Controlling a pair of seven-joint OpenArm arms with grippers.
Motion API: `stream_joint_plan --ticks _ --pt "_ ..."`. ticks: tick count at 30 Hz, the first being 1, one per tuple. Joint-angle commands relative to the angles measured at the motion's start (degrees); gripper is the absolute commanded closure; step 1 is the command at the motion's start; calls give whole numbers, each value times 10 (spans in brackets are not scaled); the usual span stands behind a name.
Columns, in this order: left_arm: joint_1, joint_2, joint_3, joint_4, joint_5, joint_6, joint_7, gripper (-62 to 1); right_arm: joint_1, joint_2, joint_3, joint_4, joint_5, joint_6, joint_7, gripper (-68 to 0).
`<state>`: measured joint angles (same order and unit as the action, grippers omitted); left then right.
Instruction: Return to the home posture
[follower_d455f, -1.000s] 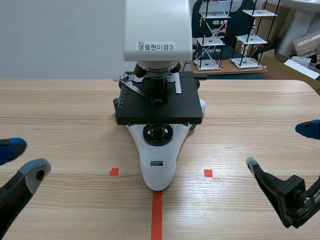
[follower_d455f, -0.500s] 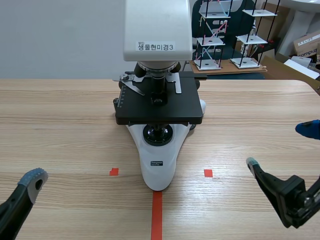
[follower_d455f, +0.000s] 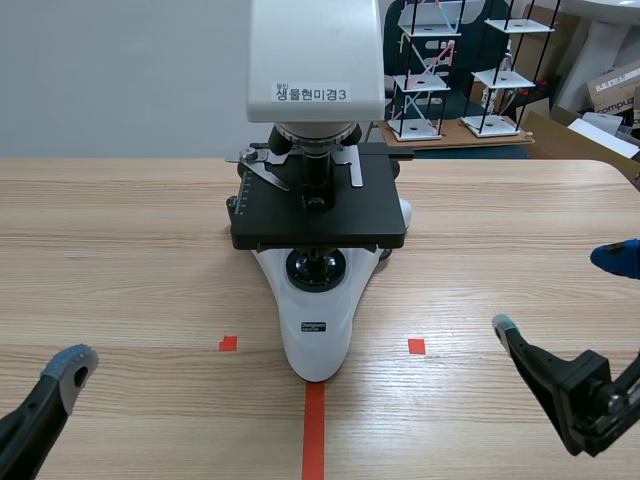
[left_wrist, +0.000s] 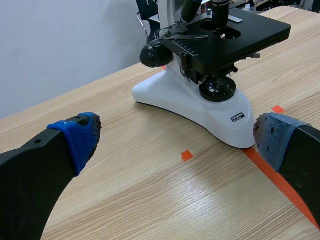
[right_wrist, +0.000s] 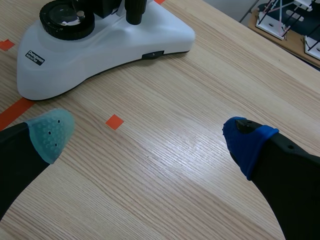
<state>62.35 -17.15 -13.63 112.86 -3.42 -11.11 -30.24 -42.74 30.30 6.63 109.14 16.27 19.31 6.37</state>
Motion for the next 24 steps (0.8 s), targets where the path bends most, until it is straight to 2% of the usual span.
stream_joint_plan --ticks 1,24 --pt "2 2 0 2 -3 -1 -8 -623 2 5 3 9 4 0 8 -665" --pt "-3 1 0 2 -3 -2 -8 -623 2 5 3 9 4 0 8 -665"
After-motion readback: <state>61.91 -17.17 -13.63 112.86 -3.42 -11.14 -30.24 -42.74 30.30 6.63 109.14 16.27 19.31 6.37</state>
